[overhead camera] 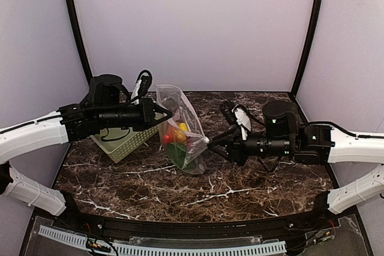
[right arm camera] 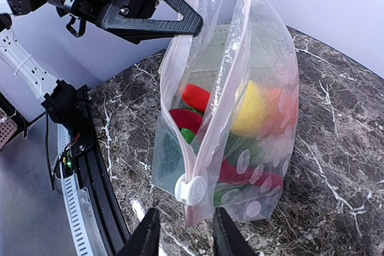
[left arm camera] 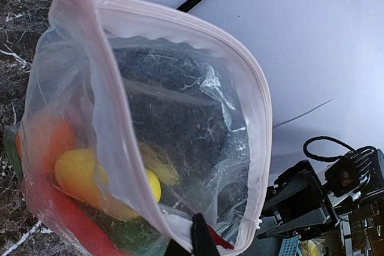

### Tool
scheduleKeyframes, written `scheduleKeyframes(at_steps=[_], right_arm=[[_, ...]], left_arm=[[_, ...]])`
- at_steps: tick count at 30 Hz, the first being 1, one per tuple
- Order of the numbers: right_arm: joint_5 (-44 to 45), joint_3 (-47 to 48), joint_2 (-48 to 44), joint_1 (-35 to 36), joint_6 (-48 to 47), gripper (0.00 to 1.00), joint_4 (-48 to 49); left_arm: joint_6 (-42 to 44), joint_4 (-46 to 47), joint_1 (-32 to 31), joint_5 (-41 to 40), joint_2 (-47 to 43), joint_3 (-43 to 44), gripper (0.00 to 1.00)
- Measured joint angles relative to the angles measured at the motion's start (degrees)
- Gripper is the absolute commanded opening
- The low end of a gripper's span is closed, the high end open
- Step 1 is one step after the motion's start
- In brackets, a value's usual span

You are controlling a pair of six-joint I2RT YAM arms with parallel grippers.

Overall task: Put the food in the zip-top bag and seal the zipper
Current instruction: Hold the zipper food storage bag at the center of the board.

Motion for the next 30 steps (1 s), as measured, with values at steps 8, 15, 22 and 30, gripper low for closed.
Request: scheduleKeyframes(at_steps=[8,15,22,30], right_arm=[[-0.4,0.0,0.4,0.2,-0.1,0.19,1.9],[-0.6,0.0,2.1,0.2,0.0,0.24,2.2],[-0.7,0.0,2.8,0.2,0.2,0.22,2.1],[-0.7,0.0,2.8,0.2,0.4,0.18,2.2]], left_arm=[[0.2,-0.6,0.0,0.0,0.0,0.0,0.01],[0.2,-0.6,0.0,-0.1,0.0,0.0,0.01],[0.4,-0.6,0.0,-0.2,0.0,0.0,0.01],[0.6,-0.7,0.0,-0.3,0.0,0.3,0.01]])
